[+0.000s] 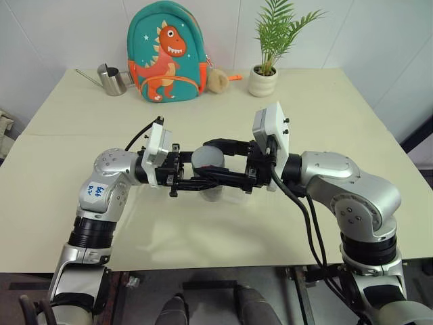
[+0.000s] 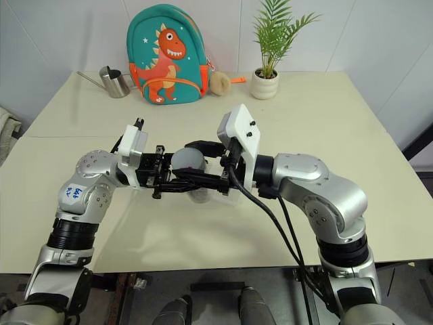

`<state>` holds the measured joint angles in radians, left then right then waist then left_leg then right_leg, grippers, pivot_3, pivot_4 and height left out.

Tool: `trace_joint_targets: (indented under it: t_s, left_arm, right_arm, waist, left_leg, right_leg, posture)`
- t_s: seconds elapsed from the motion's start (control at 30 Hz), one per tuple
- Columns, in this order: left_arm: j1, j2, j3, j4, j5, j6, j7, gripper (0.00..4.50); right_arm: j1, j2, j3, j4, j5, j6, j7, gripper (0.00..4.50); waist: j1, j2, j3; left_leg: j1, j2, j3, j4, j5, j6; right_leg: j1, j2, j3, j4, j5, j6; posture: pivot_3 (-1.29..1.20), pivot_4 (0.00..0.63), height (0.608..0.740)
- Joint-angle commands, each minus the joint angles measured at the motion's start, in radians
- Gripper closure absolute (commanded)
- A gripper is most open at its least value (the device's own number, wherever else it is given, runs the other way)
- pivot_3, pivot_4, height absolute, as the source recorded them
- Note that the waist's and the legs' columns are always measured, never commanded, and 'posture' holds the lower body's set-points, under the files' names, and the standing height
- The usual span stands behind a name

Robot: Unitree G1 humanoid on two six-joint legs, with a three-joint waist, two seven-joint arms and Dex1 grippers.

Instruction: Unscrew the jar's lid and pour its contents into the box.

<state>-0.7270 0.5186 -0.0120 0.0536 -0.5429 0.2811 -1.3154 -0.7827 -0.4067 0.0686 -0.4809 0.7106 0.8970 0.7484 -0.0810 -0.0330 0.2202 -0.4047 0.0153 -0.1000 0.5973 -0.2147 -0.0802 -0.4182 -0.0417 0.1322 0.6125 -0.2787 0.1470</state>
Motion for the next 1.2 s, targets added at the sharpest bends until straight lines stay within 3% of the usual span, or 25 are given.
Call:
trace_joint_targets:
  t_s: [0.03, 0.23, 0.53, 0.73, 1.2]
  left_arm:
    - [-0.024, 0.022, 0.011, 0.041, 0.013, -0.008, -0.010, 2.46]
    - [-0.031, 0.026, 0.008, 0.049, 0.014, -0.013, -0.041, 2.46]
    - [-0.024, 0.037, 0.007, -0.002, -0.011, 0.048, -0.043, 2.46]
    - [-0.033, 0.058, -0.004, -0.017, -0.019, 0.096, -0.064, 2.46]
    - [-0.043, 0.053, 0.008, -0.016, -0.014, 0.086, -0.051, 2.46]
  right_arm:
    - [-0.055, 0.016, 0.026, -0.037, 0.093, -0.065, 0.143, 1.96]
    - [-0.067, 0.005, 0.058, 0.016, 0.038, -0.127, 0.210, 1.96]
    - [-0.070, 0.011, 0.068, 0.031, 0.014, -0.135, 0.189, 1.96]
    - [-0.078, 0.010, 0.070, 0.042, -0.009, -0.146, 0.166, 0.02]
    - [-0.107, -0.008, 0.073, 0.070, -0.055, -0.152, 0.134, 0.02]
  waist:
    - [0.000, 0.000, 0.000]
    - [0.000, 0.000, 0.000]
    - [-0.001, 0.000, 0.000]
    - [-0.001, 0.000, 0.000]
    - [-0.001, 0.000, 0.000]
  left_leg:
    - [0.000, 0.000, 0.000, 0.000, 0.000, 0.000]
    - [0.000, 0.000, 0.000, 0.000, 0.000, 0.000]
    - [0.000, 0.000, 0.000, 0.000, 0.000, 0.000]
    - [0.000, 0.000, 0.000, 0.000, 0.000, 0.000]
    - [-0.001, 0.000, 0.000, 0.000, 0.000, 0.000]
  right_leg:
    - [0.000, 0.000, 0.000, 0.000, 0.000, 0.000]
    - [0.000, 0.000, 0.000, 0.000, 0.000, 0.000]
    - [0.000, 0.000, 0.000, 0.001, 0.000, 0.000]
    - [-0.001, 0.000, 0.000, 0.001, 0.000, 0.000]
    - [-0.006, 0.000, 0.000, 0.010, -0.003, -0.002]
  posture:
    - [0.00, 0.150, 0.740]
    - [0.00, 0.150, 0.740]
    - [0.00, 0.150, 0.740]
    - [0.00, 0.150, 0.740]
    - [0.00, 0.150, 0.740]
